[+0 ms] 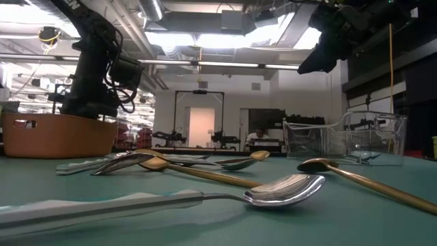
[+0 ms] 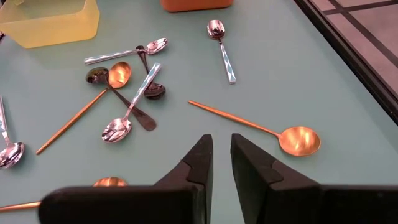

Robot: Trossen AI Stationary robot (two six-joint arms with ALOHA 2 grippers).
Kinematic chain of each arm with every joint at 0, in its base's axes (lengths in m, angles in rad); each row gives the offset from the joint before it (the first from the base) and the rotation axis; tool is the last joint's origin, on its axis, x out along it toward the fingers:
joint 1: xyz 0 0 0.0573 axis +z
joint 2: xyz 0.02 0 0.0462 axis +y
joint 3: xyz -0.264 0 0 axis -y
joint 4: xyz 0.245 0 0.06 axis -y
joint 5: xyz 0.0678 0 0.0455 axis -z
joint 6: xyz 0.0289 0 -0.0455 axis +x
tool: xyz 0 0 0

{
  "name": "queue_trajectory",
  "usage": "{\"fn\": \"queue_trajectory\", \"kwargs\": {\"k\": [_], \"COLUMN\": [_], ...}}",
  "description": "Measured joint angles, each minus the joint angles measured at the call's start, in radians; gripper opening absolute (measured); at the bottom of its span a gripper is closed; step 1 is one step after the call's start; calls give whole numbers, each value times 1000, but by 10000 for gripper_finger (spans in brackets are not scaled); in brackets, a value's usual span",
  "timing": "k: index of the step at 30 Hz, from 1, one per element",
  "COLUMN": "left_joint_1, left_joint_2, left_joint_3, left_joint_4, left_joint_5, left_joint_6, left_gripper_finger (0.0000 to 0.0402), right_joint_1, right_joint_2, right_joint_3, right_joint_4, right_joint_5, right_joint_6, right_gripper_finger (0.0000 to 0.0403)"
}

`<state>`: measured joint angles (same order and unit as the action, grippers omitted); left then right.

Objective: Sort silverware by color (type)
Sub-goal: Put the gold spoon into the orange bin

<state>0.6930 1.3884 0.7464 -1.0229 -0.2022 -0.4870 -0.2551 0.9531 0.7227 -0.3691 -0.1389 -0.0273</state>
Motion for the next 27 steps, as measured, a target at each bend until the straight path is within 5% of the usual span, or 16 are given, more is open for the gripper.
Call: {"fn": "queue_trajectory", "kwargs": {"k": [12,27], "left_joint_1": [0,0], "left_joint_2": [0,-16], "left_joint_3": [0,78], "left_joint_4": [7,-84], "left_joint_5": [-17,38], "left_joint_6": [0,0], "left_gripper_finger": [118,129], "right_joint_1": [0,0], "right_joint_2": [0,0], "right_joint_3": [0,0], "right_joint_4": [0,0], "right_joint_5": [0,0], "right_joint_6": [0,0], "right_gripper_finger": [51,51]}}
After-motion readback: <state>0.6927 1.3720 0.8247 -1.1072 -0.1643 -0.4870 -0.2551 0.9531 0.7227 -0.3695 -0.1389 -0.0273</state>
